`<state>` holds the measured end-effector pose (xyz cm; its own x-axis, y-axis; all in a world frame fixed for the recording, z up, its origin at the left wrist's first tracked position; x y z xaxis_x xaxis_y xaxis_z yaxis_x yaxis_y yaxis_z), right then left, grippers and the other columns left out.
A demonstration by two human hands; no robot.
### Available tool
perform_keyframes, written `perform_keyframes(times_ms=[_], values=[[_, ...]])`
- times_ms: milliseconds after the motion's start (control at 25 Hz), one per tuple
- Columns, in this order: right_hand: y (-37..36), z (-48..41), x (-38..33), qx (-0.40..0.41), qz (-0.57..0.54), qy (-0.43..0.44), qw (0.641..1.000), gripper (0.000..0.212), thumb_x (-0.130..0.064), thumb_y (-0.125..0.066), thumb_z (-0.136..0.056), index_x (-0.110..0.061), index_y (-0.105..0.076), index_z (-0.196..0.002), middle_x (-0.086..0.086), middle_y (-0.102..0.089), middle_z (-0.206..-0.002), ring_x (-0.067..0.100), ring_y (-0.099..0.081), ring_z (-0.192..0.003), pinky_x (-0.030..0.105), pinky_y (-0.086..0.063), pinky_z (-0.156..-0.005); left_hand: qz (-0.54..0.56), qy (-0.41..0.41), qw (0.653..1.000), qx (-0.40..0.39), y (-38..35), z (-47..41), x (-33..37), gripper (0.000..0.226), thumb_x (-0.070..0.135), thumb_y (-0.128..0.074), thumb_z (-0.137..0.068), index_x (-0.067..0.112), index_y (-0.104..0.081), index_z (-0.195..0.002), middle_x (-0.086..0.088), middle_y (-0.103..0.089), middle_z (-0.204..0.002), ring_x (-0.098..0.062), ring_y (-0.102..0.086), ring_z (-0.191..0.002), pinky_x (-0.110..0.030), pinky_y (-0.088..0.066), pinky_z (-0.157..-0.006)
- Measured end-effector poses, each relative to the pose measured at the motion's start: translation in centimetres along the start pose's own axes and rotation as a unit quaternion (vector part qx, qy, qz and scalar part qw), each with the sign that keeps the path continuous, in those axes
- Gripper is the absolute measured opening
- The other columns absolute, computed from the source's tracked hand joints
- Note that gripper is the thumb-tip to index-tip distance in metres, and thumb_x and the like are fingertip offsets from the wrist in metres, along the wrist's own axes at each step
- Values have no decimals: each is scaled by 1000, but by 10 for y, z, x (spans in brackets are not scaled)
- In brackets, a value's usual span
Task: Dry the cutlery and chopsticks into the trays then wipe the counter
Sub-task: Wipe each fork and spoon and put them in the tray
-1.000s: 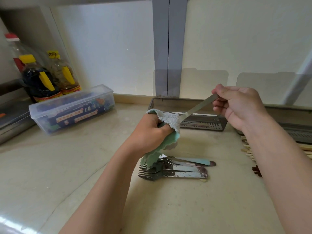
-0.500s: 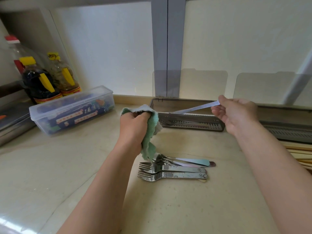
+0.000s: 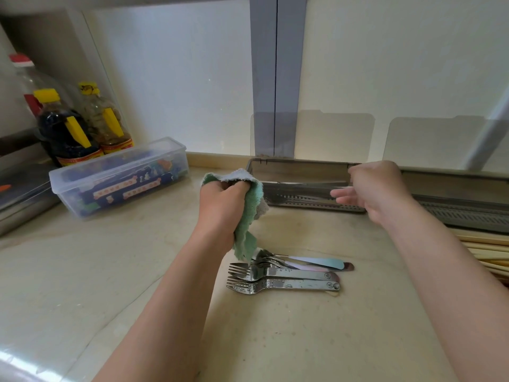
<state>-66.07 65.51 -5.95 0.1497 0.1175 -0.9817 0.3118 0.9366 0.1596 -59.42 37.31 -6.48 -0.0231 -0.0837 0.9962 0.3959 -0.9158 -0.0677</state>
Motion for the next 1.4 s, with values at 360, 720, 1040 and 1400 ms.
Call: perform_keyframes(times_ms=[360,720,1040,1400], values=[[-60,58,-14,-313,412,164,840,3,-18,-73,-88,-15,-71,-87,4,-73,-83,17,-74,-67,31,-56,-50,4,-20,1000,-24,-8,2,2,16,14,-60,-94,10,-67,-80,-6,-60,-68,-19,-56,-58,-27,-46,-50],[-87,85,21,-381,602,158,683,11,-31,-77,-75,-25,-68,-77,-3,-72,-86,21,-70,-82,31,-54,-61,-8,-36,999,-38,-14,4,1,18,18,-60,-94,3,-68,-89,-12,-57,-73,-22,-53,-65,-35,-44,-58],[-78,87,-1,-395,533,171,729,6,-16,-65,-80,-19,-70,-78,-3,-71,-67,12,-61,-59,30,-52,-58,-8,-37,998,-43,-14,5,2,15,16,-61,-94,4,-68,-87,-12,-58,-74,-22,-53,-65,-34,-45,-56],[-35,79,-84,-283,-34,245,927,25,6,-74,-82,-5,-58,-97,20,-71,-73,28,-71,-62,36,-61,-58,16,-60,995,-81,-24,13,10,20,16,-62,-96,13,-70,-78,-10,-66,-76,-24,-62,-70,-36,-51,-64]])
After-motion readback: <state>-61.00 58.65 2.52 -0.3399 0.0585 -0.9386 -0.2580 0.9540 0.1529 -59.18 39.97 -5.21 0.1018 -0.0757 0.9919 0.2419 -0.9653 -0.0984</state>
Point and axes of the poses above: each hand's wrist, its own z-axis away from the middle knuckle, its own y-axis out of the back of the hand, x = y × z, the point moved 9 cm from there along -z, towards the middle knuckle
